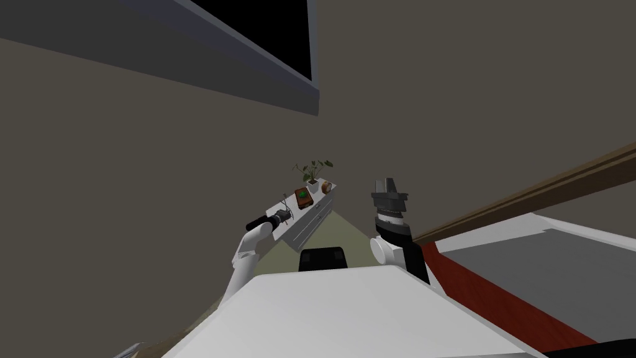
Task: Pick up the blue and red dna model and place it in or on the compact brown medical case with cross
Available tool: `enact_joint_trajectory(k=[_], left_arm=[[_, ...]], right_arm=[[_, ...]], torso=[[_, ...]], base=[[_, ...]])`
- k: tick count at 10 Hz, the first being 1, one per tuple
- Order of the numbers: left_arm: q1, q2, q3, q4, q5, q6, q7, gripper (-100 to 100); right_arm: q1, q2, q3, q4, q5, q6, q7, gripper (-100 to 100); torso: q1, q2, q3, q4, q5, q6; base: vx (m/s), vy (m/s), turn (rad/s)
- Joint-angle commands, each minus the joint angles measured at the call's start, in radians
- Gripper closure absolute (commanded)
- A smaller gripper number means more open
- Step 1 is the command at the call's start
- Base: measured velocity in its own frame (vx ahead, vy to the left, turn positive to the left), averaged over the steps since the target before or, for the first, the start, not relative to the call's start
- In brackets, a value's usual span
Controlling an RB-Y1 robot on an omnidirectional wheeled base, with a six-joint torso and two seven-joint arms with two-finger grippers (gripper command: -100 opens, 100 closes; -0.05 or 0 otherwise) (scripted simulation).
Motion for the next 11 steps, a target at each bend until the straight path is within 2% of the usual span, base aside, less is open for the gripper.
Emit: enact_joint_trajectory(k=[1, 6, 11], left_arm=[[0.009, 0.021, 0.003, -0.007, -0.005, 0.046, 0.005, 100], [0.024, 0.088, 0.017, -0.032, -0.009, 0.165, 0.015, 100], [0.031, 0.128, 0.038, -0.045, -0.015, 0.253, 0.024, 100]], right_arm=[[0.000, 0.000, 0.000, 0.000, 0.000, 0.000, 0.000, 0], [0.000, 0.000, 0.000, 0.000, 0.000, 0.000, 0.000, 0], [0.000, 0.000, 0.000, 0.000, 0.000, 0.000, 0.000, 0]], torso=[[0.000, 0.000, 0.000, 0.000, 0.000, 0.000], [0.005, 0.000, -0.004, -0.008, 0.004, -0.006], [0.004, -0.005, -0.008, -0.010, 0.004, -0.006]], base=[[-0.183, -0.029, 0.094], [-0.151, -0.004, 0.096], [-0.094, -0.015, 0.045]])
